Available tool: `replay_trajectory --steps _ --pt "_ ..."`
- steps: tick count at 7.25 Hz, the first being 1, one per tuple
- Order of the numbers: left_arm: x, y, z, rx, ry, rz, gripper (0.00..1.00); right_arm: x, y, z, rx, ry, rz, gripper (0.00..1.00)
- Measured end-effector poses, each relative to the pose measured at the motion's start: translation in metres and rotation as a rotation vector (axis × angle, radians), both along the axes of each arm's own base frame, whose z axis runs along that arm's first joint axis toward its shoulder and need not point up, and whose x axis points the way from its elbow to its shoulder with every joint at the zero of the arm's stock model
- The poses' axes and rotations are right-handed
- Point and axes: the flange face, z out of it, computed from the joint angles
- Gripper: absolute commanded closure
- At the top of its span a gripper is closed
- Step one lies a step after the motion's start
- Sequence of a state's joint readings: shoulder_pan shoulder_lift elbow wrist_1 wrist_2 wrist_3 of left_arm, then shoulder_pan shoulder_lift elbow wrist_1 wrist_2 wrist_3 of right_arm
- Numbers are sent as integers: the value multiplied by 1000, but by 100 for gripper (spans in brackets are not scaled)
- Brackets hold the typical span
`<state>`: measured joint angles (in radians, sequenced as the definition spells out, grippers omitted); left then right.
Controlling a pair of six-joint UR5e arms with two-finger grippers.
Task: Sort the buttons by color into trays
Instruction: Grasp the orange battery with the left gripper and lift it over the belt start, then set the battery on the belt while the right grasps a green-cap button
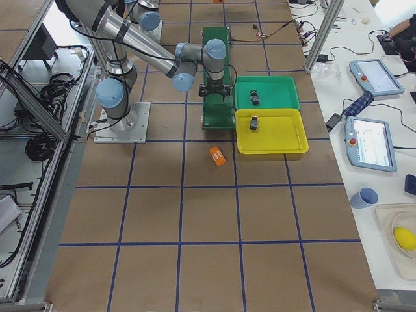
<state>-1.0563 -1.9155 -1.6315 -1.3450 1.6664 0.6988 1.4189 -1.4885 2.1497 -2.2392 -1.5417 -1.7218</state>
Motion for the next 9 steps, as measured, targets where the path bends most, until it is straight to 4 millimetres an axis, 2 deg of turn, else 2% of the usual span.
replay_trajectory --steps 2,4,5,6,7,8,9 --pt "-118 -9 53 -20 42 -353 100 6 1 0 1 0 -3 0" --pt "-225 2 86 -67 49 -585 100 9 1 -1 4 -2 -1 0" --pt "-271 14 95 -80 48 -683 100 10 1 -1 3 1 3 0" --pt "-315 27 97 -102 33 -786 100 11 1 -1 3 5 6 0" --pt "-356 42 90 -133 -7 -896 100 11 1 -2 5 4 8 0" --pt "-383 57 74 -155 -47 -1003 100 12 1 -3 7 1 7 0" --pt "-395 67 55 -163 -60 -1098 100 12 1 -3 9 -2 6 3"
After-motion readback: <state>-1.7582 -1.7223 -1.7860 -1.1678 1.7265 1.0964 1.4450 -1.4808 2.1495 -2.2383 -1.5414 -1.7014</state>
